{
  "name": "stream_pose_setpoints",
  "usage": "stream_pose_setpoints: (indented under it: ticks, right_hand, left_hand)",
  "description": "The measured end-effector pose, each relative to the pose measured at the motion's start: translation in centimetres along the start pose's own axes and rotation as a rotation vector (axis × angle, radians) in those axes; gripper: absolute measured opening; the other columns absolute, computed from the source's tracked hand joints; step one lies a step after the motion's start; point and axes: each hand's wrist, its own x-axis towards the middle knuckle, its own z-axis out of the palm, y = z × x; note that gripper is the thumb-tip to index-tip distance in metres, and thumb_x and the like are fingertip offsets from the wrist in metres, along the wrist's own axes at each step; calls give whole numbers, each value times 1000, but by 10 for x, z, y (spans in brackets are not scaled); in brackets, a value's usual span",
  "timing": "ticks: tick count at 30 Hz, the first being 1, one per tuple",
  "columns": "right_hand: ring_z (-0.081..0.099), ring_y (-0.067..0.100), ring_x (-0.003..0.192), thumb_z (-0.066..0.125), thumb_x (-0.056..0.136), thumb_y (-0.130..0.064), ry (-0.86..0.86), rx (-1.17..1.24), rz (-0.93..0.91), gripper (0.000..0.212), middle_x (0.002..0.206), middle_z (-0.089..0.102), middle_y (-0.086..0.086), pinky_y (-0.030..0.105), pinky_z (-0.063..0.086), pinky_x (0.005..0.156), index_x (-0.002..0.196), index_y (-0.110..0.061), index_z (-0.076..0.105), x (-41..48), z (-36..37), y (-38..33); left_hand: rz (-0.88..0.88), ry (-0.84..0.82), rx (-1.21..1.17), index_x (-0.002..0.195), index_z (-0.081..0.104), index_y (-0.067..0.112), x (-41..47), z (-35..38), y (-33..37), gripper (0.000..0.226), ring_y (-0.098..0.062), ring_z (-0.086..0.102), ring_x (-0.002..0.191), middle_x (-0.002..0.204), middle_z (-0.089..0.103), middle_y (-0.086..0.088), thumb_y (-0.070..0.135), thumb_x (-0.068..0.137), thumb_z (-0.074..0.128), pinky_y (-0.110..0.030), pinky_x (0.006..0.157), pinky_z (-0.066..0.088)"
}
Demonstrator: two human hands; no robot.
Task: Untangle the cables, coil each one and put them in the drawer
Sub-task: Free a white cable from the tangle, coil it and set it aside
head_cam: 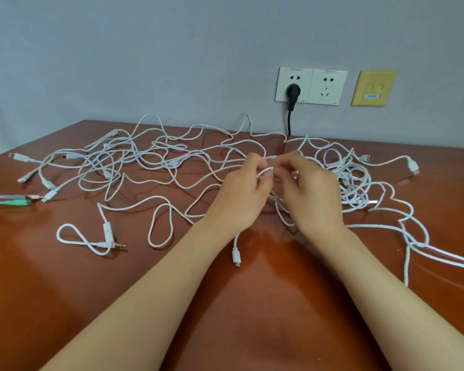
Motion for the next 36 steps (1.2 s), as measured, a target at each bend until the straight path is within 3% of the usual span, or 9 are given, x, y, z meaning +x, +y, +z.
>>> stream_pose_setpoints:
  ticks: [3, 6, 10, 13, 16, 24, 28, 32, 36]
  right_hand:
    - [57, 27, 71, 52, 90, -43, 12, 36, 40, 26, 61, 57, -3, 35, 38, 62, 96, -18, 59, 1, 1, -2]
    - [54, 29, 73, 38, 96, -41, -37, 44, 35, 27, 59, 51, -3, 35, 29, 60, 84, -20, 51, -1, 2, -4]
    - [56, 37, 80, 38, 98, -33, -87, 25, -29, 25, 77, 63, 9, 38, 39, 65, 92, -16, 56, -2, 5, -5]
    - [57, 38, 81, 39, 98, -31, -133, -10, -3, 25, 79, 64, 12, 39, 39, 66, 94, -13, 56, -5, 11, -2]
    - [57, 36, 81, 40, 98, -28, -165, 15, 11, 24, 78, 64, 11, 41, 43, 69, 90, -11, 55, -6, 15, 2]
    - [59, 35, 77, 45, 96, -22, -220, 88, 36, 20, 75, 64, 12, 43, 45, 71, 84, -11, 57, -6, 17, 7]
    - [58, 34, 88, 45, 95, -30, -357, -45, 7, 20, 89, 65, 12, 41, 46, 76, 91, -18, 61, -7, 18, 9]
    - [58, 33, 93, 43, 95, -35, -356, -63, 36, 23, 98, 65, 8, 41, 46, 80, 99, -23, 61, -6, 17, 5]
    - [57, 36, 94, 39, 96, -34, -357, -87, 16, 21, 96, 66, 11, 44, 46, 80, 98, -22, 57, -8, 18, 3]
  left_hand:
    - [-59, 99, -11, 83, 59, 11, 7, -6, -5, 25, -19, 51, 75, 77, 58, -4, 20, 98, 42, -28, 64, 29]
    - [-226, 174, -238, 63, 48, 20, 16, -16, -12, 38, -12, 37, 54, 55, 43, 7, 19, 99, 38, -30, 54, 28]
    - [-430, 157, -596, 64, 47, 14, 18, -15, -14, 37, -10, 33, 38, 46, 40, 7, 13, 99, 36, -19, 36, 34]
    - [-479, 133, -798, 68, 52, 8, 16, -11, -9, 31, -17, 58, 56, 66, 54, -7, 7, 95, 39, -22, 55, 53]
    - [-511, 60, -991, 79, 60, 8, 16, -11, -10, 36, -11, 68, 64, 77, 67, -8, 19, 101, 34, -17, 62, 56]
    - [-551, -252, -1163, 108, 56, 7, 9, -7, -5, 40, -10, 64, 77, 100, 65, -5, 29, 103, 23, -20, 61, 54]
    - [-596, -219, -1125, 86, 56, 8, 6, -1, -1, 39, -5, 56, 45, 93, 63, -11, 25, 103, 26, -15, 48, 49]
    - [-579, -149, -1118, 67, 41, 10, 10, 1, -2, 40, -13, 60, 56, 87, 62, -21, 18, 103, 27, -18, 47, 45]
    - [-606, -46, -1082, 68, 40, 13, 17, -10, -11, 39, -10, 69, 61, 69, 71, -7, 18, 104, 24, -18, 50, 51]
